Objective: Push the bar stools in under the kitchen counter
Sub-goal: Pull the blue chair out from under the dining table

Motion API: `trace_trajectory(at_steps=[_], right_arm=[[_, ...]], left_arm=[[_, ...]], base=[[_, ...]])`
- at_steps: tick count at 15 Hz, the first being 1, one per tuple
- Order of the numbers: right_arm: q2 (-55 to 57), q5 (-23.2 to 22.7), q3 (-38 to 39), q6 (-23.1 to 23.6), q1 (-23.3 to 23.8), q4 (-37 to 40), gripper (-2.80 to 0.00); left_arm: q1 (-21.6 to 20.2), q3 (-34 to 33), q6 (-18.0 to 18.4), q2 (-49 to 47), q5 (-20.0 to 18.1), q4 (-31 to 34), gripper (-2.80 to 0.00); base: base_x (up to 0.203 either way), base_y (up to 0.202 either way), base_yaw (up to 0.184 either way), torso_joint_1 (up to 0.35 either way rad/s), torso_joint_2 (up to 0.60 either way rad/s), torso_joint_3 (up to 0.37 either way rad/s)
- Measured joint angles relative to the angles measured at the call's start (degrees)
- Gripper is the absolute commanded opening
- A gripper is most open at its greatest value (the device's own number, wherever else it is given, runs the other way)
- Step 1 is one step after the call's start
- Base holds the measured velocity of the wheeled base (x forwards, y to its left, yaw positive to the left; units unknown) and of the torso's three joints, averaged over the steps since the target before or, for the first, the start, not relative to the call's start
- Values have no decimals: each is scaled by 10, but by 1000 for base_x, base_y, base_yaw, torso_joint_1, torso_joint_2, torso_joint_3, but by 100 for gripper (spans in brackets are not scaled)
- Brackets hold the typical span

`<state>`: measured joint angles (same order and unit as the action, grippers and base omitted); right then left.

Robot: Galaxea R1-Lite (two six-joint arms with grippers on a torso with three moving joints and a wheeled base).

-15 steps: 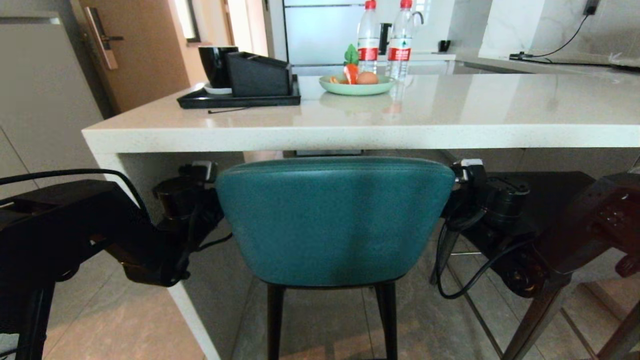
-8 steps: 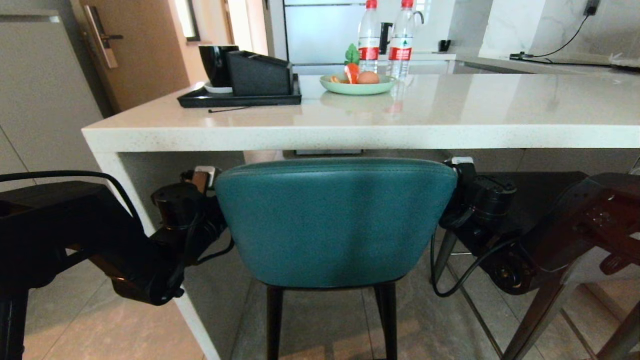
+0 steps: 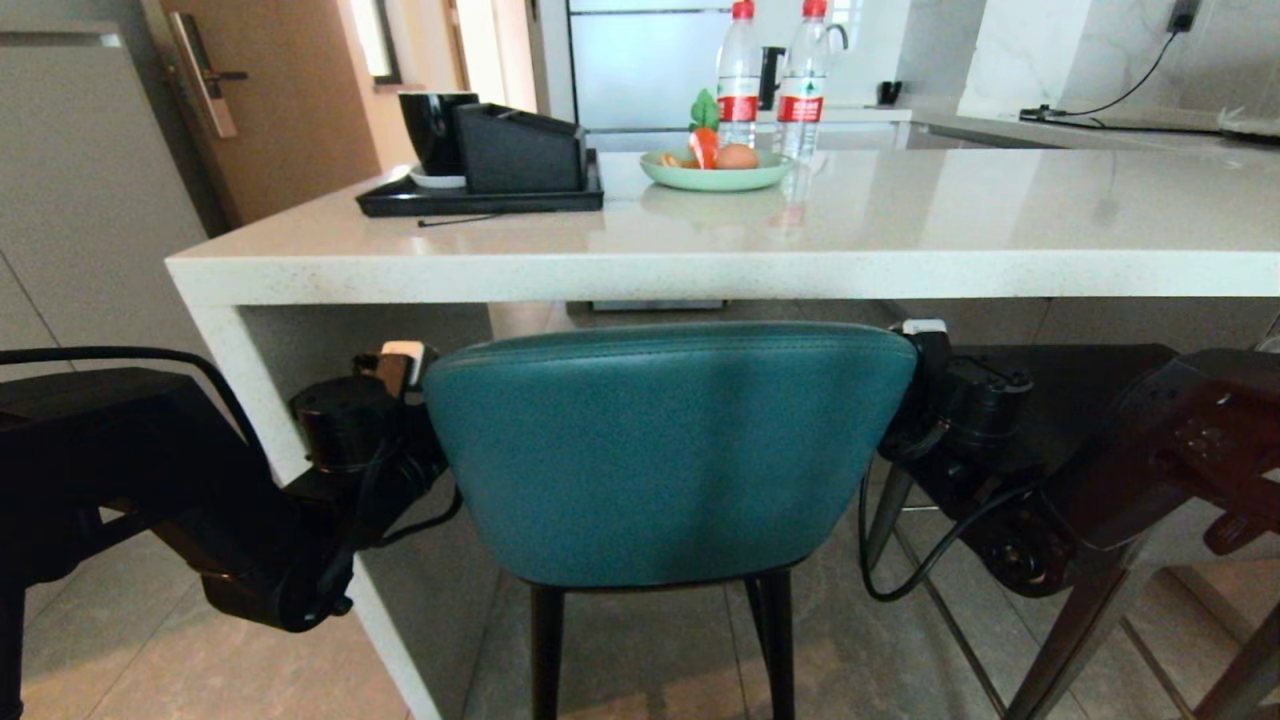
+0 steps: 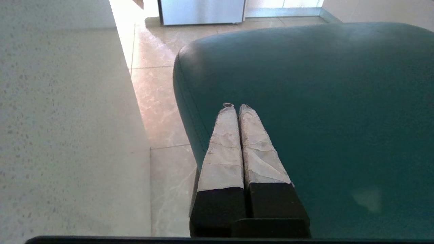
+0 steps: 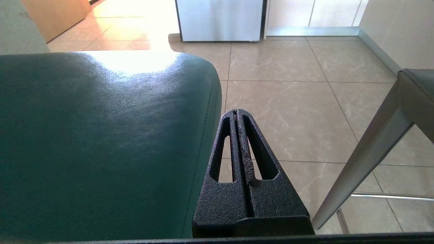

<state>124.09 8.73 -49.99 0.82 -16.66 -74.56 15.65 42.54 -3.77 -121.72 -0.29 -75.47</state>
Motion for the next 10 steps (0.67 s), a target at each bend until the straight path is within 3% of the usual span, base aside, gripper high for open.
trace_trajectory(at_steps=[2,10], right_arm=[[-1,1,0,0,0,-1,-280],[-6,0,3,1,0,1,-280]], left_arm=[[-1,-8,6,4,-1,-1,-280],[1,-8,14,6,0,3,-280]], base=[[-97,0,6,11,2,1],[-195,0,-3,0,1,3]])
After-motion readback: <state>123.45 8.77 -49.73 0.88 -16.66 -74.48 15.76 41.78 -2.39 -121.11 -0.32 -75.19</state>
